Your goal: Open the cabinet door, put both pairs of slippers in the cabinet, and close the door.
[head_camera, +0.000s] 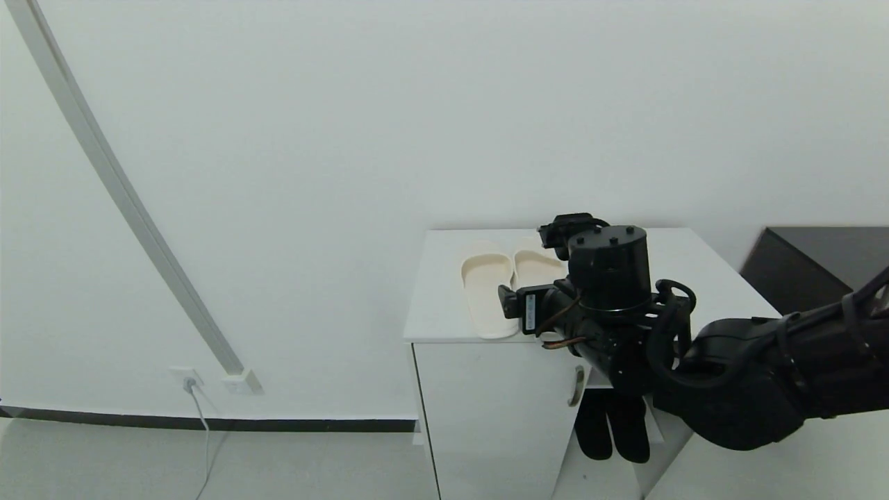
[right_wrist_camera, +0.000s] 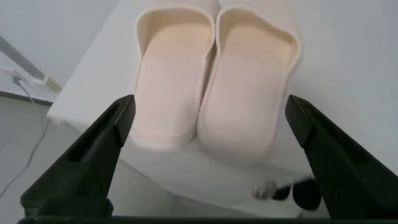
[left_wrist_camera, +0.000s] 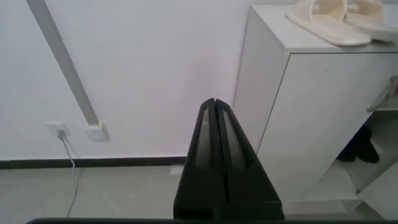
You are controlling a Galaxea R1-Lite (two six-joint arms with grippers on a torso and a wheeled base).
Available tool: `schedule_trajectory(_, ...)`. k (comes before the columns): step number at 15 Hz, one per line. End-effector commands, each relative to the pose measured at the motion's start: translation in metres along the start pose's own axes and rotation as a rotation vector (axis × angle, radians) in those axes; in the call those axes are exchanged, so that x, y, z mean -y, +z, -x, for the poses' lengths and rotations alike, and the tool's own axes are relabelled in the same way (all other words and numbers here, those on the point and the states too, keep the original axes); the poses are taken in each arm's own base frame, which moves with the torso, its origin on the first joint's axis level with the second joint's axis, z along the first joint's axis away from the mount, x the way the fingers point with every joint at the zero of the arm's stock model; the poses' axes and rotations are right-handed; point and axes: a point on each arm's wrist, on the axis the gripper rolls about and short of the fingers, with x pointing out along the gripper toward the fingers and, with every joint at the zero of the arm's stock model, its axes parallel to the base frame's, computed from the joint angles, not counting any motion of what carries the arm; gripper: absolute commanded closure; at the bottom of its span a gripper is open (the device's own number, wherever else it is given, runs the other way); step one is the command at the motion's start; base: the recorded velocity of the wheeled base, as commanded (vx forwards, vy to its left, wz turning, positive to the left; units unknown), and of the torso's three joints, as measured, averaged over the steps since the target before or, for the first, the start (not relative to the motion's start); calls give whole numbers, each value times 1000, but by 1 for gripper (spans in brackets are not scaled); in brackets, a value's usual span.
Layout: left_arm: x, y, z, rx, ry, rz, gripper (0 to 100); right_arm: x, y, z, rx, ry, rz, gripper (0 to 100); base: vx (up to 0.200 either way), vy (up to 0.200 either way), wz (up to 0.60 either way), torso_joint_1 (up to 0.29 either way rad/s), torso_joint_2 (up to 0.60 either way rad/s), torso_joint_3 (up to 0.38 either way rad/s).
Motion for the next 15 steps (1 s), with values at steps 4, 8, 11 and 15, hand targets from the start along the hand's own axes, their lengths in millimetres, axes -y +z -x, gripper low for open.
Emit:
schedule_trajectory(4,0,0,0,-1,3,1,100,-14,-16,-29,-24,-4,16,0,0,0,0,0,0,0)
schedule_trajectory(8,0,0,0,-1,3,1,100,-18,-22,-43,-27,-14,15,0,0,0,0,0,0,0)
schedule_trajectory(11,0,0,0,-1,3,1,100,-13,-32,-69,-11,-46,-2,0,0,0,0,0,0,0)
schedule_trajectory(15,0,0,0,-1,5,0,100,-11,-35,-93,18,-69,-17,0,0,0,0,0,0,0)
